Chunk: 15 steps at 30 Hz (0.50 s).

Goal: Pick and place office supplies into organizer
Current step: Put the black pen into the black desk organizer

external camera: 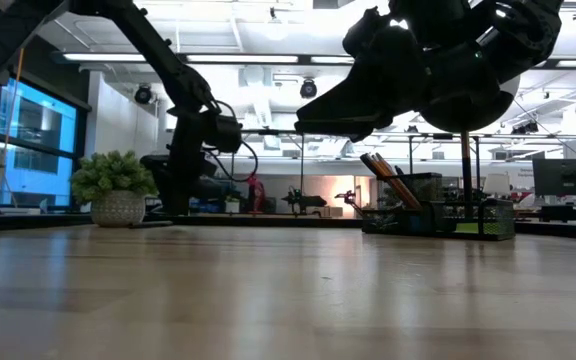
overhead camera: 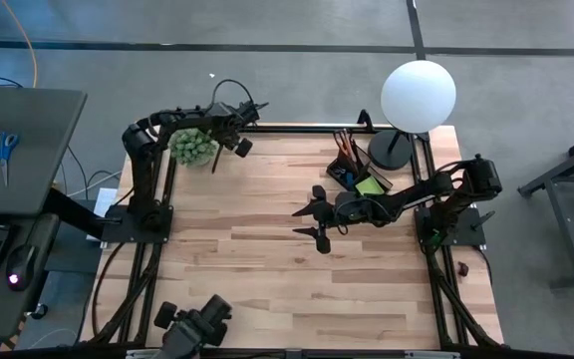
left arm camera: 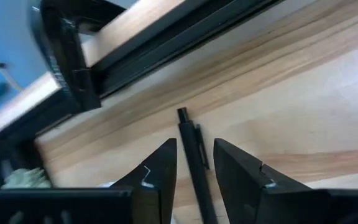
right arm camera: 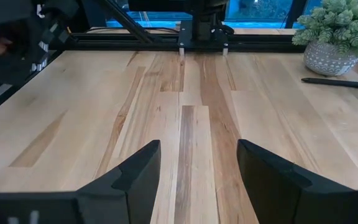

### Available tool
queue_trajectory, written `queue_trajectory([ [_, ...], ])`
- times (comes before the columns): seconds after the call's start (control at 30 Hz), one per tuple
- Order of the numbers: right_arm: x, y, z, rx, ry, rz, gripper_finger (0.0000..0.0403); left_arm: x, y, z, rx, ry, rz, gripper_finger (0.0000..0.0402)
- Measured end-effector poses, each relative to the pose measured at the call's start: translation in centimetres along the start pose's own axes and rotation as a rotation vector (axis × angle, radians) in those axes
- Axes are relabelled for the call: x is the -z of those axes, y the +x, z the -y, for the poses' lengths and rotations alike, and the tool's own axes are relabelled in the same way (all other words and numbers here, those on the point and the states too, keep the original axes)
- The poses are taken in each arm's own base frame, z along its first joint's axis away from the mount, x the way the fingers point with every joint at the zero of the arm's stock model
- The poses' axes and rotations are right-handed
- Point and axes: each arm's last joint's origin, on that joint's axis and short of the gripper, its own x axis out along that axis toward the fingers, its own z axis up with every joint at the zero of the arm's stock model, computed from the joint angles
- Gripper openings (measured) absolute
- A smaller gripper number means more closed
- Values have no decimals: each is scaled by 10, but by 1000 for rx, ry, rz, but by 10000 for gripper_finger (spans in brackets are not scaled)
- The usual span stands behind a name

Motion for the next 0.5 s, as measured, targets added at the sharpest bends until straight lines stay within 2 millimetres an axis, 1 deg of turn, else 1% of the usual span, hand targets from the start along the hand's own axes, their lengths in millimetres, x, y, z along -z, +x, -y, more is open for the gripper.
queue_trajectory([
  [0.13,0,0,0,0,0,-5,204,-2,5,-6,70,-25,-33,95],
  [0.33,1,0,0,0,2,-11,204,-1,20,2,39,14,-63,95],
  [0.5,2,0,0,0,2,-16,204,-2,26,5,34,30,-64,95],
])
